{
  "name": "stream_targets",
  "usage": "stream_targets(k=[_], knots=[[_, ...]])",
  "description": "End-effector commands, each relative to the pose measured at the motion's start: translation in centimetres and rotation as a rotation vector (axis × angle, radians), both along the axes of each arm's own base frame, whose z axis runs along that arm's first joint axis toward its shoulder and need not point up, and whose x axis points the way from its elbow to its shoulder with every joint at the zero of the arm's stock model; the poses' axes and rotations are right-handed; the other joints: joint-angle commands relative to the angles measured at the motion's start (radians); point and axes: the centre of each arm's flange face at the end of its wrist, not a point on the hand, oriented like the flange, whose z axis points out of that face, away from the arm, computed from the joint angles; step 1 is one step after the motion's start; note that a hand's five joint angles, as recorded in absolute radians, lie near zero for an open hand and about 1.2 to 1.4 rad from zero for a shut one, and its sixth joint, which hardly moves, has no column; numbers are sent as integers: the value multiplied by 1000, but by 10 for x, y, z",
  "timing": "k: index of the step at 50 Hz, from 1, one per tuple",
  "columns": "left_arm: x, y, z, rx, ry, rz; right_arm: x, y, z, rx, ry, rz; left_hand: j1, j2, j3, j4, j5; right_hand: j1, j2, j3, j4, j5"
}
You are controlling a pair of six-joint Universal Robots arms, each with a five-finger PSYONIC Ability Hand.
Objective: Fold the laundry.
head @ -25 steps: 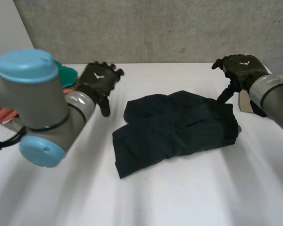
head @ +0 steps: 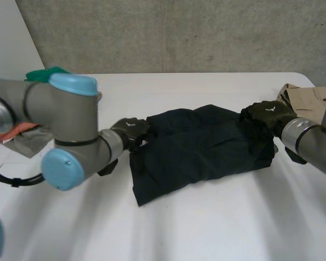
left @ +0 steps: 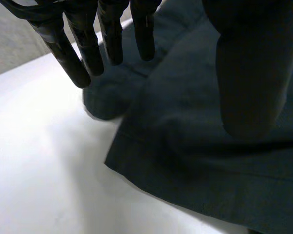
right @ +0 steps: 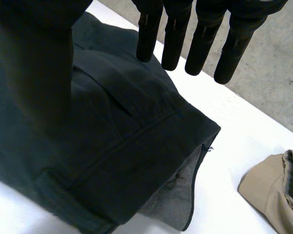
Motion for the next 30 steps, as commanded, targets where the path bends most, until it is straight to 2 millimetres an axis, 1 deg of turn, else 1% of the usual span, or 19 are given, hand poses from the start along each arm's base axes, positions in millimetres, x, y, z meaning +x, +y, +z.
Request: stream_targets(k=[1, 2, 5, 6, 7, 8, 9, 10, 12, 13, 14, 16, 17, 20, 21, 24, 25, 28, 30], knots=[[-14, -1, -21, -36, -53, -26, 1, -9, -27, -56, -14, -2, 97, 97, 96, 90, 89, 143, 147, 143, 139, 130], [-16, 0, -24, -37, -64, -36, 1, -9, -30, -59, -18, -2, 202, 202, 201, 195, 194, 248, 252, 248, 244, 235], [-18, 2, -29, -35, -85, -43, 0, -11, -32, -75, -22, -5, 376, 375, 374, 368, 367, 396, 399, 395, 391, 382], [-19, 4, -29, -40, -96, -47, -1, -12, -33, -80, -25, -7, 664, 664, 663, 657, 656, 591, 595, 591, 586, 578], [-19, 4, -28, -45, -101, -47, -1, -12, -32, -86, -27, -6, 842, 841, 840, 834, 833, 721, 725, 721, 716, 707], [-18, 3, -26, -52, -102, -39, -1, -13, -31, -91, -28, -7, 1006, 1006, 1005, 999, 997, 847, 851, 847, 842, 834], [-17, 2, -23, -59, -102, -29, -1, -13, -31, -91, -29, -5, 1042, 1042, 1041, 1035, 1034, 924, 928, 924, 920, 911], [-14, 1, -9, -88, -96, -5, -1, -13, -28, -96, -30, 2, 1043, 1042, 1041, 1035, 1034, 925, 929, 925, 920, 912], [-9, -1, 11, -125, -80, 29, 1, -11, -23, -100, -33, 11, 1043, 1042, 1041, 1035, 1034, 925, 929, 925, 920, 912], [-4, 0, 35, -166, -54, 55, 1, -10, -16, -108, -35, 17, 1043, 1042, 1041, 1035, 1034, 925, 929, 925, 920, 912], [0, 1, 48, -187, -39, 68, 1, -8, -10, -116, -37, 24, 1043, 1042, 1041, 1035, 1034, 925, 929, 925, 920, 912], [8, 5, 77, -238, -1, 90, 1, -5, 9, -152, -43, 36, 1043, 1042, 1041, 1035, 1034, 925, 929, 925, 920, 912], [15, 11, 106, -294, 36, 99, 2, 0, 31, -188, -54, 46, 1043, 1042, 1041, 1035, 1034, 925, 929, 925, 920, 912], [26, 21, 144, -367, 89, 104, 2, 11, 71, -259, -72, 67, 1043, 1042, 1041, 1035, 1034, 925, 929, 925, 920, 912], [34, 27, 165, -413, 116, 106, 2, 18, 96, -309, -84, 79, 1043, 1042, 1041, 1035, 1034, 925, 929, 925, 920, 912], [45, 36, 194, -477, 149, 106, 0, 28, 132, -385, -107, 91, 1043, 1042, 1041, 1035, 1034, 925, 929, 925, 920, 912], [52, 44, 209, -501, 162, 103, -1, 35, 152, -420, -127, 101, 1043, 1042, 1041, 1035, 1034, 925, 929, 925, 920, 912], [66, 58, 233, -534, 189, 100, -1, 45, 176, -444, -172, 124, 1043, 1042, 1041, 1035, 1034, 925, 929, 925, 920, 912], [72, 64, 241, -548, 198, 99, 0, 48, 184, -449, -189, 136, 1043, 1042, 1041, 1035, 1034, 925, 929, 925, 920, 912]])
